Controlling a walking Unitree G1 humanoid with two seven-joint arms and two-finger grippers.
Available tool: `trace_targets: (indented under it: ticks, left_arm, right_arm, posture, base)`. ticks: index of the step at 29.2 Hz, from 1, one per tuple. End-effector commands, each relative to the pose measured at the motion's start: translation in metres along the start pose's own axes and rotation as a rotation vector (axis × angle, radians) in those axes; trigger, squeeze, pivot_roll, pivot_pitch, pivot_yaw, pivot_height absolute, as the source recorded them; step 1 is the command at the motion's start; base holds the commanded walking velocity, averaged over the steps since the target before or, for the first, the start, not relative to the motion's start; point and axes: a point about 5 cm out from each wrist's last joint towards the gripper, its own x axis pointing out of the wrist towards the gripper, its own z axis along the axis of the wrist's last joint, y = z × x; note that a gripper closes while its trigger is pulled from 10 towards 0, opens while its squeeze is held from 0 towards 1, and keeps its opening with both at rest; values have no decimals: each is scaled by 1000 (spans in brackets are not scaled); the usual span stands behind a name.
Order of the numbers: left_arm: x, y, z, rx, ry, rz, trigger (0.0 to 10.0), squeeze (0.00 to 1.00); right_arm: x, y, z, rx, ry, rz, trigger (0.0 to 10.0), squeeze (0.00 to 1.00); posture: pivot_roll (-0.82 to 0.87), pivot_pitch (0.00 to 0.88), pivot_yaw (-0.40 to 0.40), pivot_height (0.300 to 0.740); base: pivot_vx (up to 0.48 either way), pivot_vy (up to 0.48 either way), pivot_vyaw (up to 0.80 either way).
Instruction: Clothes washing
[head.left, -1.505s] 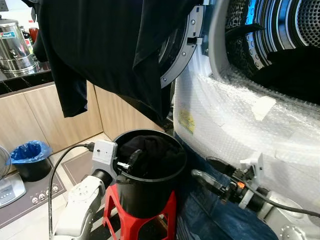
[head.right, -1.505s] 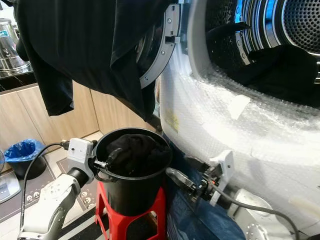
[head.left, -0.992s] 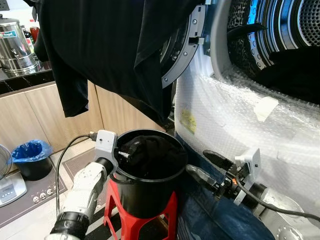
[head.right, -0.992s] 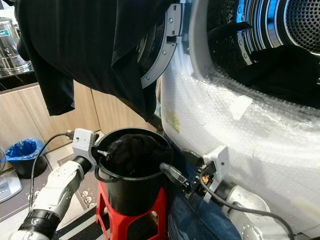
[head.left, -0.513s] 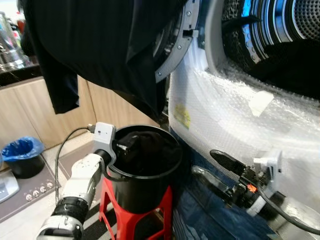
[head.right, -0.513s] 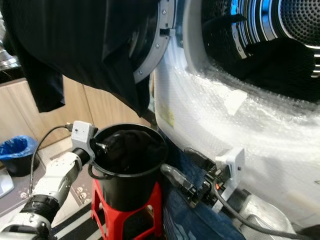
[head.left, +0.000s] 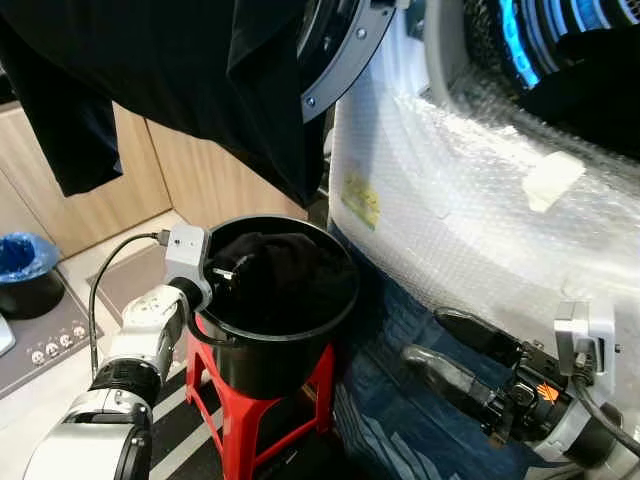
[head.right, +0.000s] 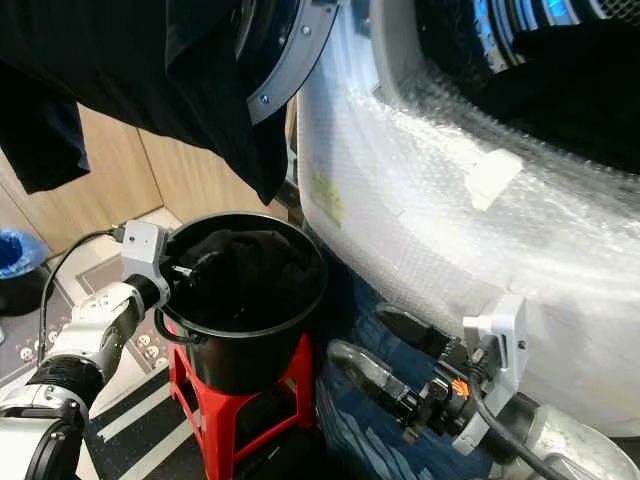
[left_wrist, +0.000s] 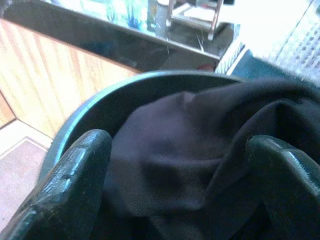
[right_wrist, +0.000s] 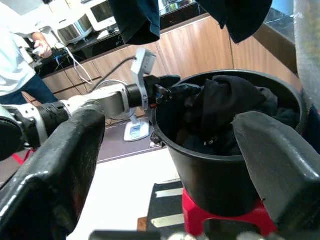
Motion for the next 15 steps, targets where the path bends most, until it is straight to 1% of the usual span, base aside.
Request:
trace_targets:
  ticks: [1, 3, 4, 5, 6, 11, 12, 13, 15]
  left_arm:
    - [3, -5, 2, 37, 9, -43, 10000, 0]
    - [4, -7, 2, 35, 8, -62, 10000, 0]
    - [7, -14, 5, 78, 2, -120, 10000, 0]
    - [7, -14, 5, 78, 2, -120, 10000, 0]
    - [9, -18, 7, 81, 3, -162, 10000, 0]
    - [11, -20, 9, 71, 4, -196, 10000, 0]
    - [11, -22, 8, 62, 5, -219, 10000, 0]
    - [11, -22, 8, 78, 7, -233, 10000, 0]
    - [10, -22, 7, 76, 9, -240, 10000, 0]
  right_arm:
    - [-6, 4, 2, -13, 15, -18, 10000, 0]
    - [-7, 5, 3, -10, 18, -23, 10000, 0]
    - [-9, 6, 3, -5, 21, -31, 10000, 0]
    - [-9, 6, 3, -5, 21, -31, 10000, 0]
    - [-10, 8, 5, 1, 22, -36, 10000, 0]
    - [-12, 8, 9, 0, 21, -45, 10000, 0]
    - [-13, 8, 10, 1, 21, -46, 10000, 0]
    - [-13, 8, 11, -1, 21, -47, 10000, 0]
    - [-13, 8, 12, -1, 22, -48, 10000, 0]
  posture:
    - [-237, 337, -91, 740]
    - [-240, 337, -92, 740]
    - [-247, 341, -94, 740]
    - [-247, 341, -94, 740]
    - [-254, 341, -94, 740]
    - [-265, 342, -98, 740]
    - [-266, 342, -99, 740]
    - [-267, 343, -100, 740]
    - [-268, 344, -102, 740]
  base:
    - [0, 0, 0]
    - [0, 0, 0]
    - [0, 0, 0]
    - [0, 0, 0]
    - [0, 0, 0]
    - [0, 0, 0]
    - [0, 0, 0]
    - [0, 0, 0]
    - [0, 0, 0]
